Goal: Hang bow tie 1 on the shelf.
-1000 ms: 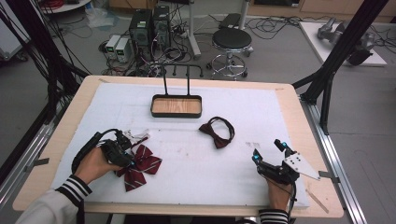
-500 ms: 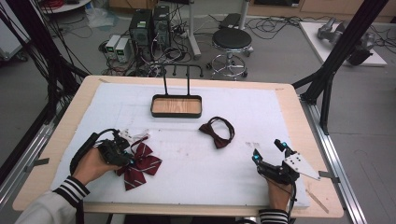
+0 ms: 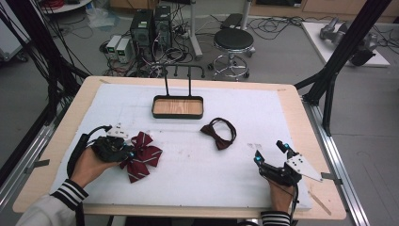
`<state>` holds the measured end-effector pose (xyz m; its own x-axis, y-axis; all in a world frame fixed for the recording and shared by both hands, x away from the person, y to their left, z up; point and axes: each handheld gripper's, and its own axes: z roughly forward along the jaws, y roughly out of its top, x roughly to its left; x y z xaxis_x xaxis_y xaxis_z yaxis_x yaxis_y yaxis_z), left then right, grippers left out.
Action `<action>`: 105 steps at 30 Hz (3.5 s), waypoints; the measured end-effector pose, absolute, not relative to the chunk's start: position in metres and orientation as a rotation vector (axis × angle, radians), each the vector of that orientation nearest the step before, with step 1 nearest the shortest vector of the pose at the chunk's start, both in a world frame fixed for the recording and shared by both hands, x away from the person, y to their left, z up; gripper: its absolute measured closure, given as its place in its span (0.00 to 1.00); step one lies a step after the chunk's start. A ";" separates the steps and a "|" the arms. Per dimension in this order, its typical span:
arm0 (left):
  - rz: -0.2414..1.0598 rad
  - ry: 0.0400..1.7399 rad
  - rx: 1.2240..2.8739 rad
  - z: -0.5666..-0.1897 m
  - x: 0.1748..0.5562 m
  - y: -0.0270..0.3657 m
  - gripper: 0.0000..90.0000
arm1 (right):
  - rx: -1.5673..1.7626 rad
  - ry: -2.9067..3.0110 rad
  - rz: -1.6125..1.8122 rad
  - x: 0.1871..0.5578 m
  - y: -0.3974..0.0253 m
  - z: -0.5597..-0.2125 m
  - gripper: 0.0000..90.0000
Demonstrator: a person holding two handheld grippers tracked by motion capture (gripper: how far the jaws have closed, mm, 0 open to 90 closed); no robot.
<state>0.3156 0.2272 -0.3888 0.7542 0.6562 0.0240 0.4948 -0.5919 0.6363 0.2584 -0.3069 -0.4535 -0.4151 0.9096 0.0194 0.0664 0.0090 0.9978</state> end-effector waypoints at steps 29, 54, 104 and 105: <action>0.591 0.801 1.911 -0.348 0.315 0.242 0.84 | 1.033 1.569 1.492 0.258 -0.307 -0.454 0.12; 0.669 0.780 1.778 -0.311 0.358 0.221 0.84 | 1.035 1.568 1.497 0.258 -0.308 -0.454 0.12; 0.693 0.859 1.698 -0.276 0.452 0.194 0.84 | 1.042 1.555 1.503 0.258 -0.308 -0.454 0.12; 0.695 0.862 1.698 -0.275 0.453 0.194 0.84 | 1.042 1.556 1.503 0.258 -0.308 -0.454 0.12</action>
